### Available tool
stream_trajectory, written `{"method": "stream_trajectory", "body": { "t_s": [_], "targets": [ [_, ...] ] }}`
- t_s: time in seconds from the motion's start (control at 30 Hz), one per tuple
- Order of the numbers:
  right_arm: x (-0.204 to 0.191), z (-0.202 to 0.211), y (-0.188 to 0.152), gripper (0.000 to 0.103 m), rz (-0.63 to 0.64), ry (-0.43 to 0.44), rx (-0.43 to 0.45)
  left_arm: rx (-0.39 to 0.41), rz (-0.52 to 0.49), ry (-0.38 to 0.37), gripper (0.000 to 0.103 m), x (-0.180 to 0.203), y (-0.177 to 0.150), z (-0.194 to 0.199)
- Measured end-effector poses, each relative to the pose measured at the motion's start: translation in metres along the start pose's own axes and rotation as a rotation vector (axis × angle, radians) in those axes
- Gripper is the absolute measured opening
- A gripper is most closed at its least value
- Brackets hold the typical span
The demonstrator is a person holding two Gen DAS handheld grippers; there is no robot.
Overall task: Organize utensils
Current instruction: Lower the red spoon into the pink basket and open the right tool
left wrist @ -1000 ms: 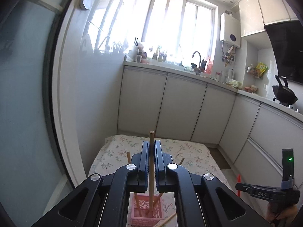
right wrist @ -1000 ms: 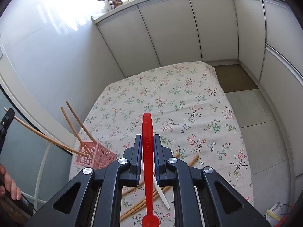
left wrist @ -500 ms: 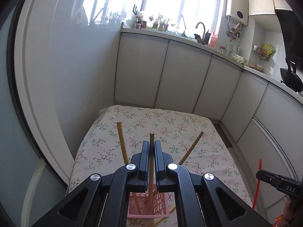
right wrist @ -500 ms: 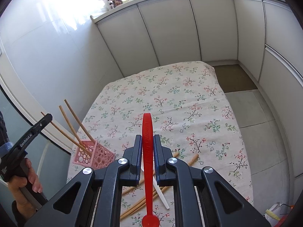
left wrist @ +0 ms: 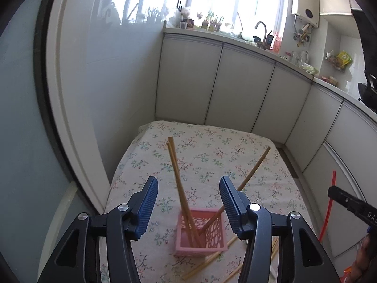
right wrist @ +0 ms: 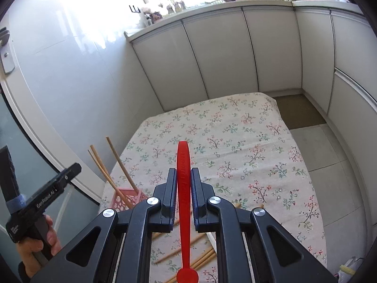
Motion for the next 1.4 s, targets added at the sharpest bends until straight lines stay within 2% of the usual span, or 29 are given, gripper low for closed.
{"method": "stream_trajectory", "body": {
  "t_s": [0.13,0.37,0.47,0.6,0.9,1.13,1.27,1.4],
  "targets": [
    [-0.029,-0.007,0.007,0.012,0.017,0.017,0.075,-0.044,0.02,0.029,0.062,-0.015,-0.009,0.004],
    [-0.096,-0.031,0.021,0.012,0.138,0.018,0.252,-0.11,0.038,0.091,0.064,-0.042,-0.021,-0.004],
    [-0.119,-0.043,0.024,0.012,0.172,-0.002,0.321,-0.134,0.055,0.116,0.064,-0.052,-0.023,-0.01],
    [-0.141,-0.066,0.019,0.012,0.213,-0.053,0.381,-0.168,0.092,0.112,0.064,-0.062,-0.024,-0.018],
    [-0.149,-0.103,-0.003,0.012,0.21,-0.074,0.381,-0.216,0.092,0.126,0.064,-0.066,-0.025,-0.037],
    [-0.136,-0.106,-0.007,0.013,0.183,-0.059,0.353,-0.225,0.081,0.123,0.064,-0.061,-0.028,-0.04],
    [-0.127,-0.096,-0.004,0.027,0.163,-0.043,0.349,-0.232,0.082,0.121,0.064,-0.061,-0.029,-0.041],
    [-0.118,-0.081,0.001,0.032,0.152,-0.036,0.327,-0.239,0.079,0.112,0.064,-0.059,-0.029,-0.04]
  ]
}}
Point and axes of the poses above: each gripper's, at about its wrist camera, not at the fingertips, and z roughly against the way its jaws point, x to its right, y to its top, the point moved 3 cm from there along -z, roughly the way its jaws point, and after that the axes turned 7 degrees about z, right-handed, at the moved point
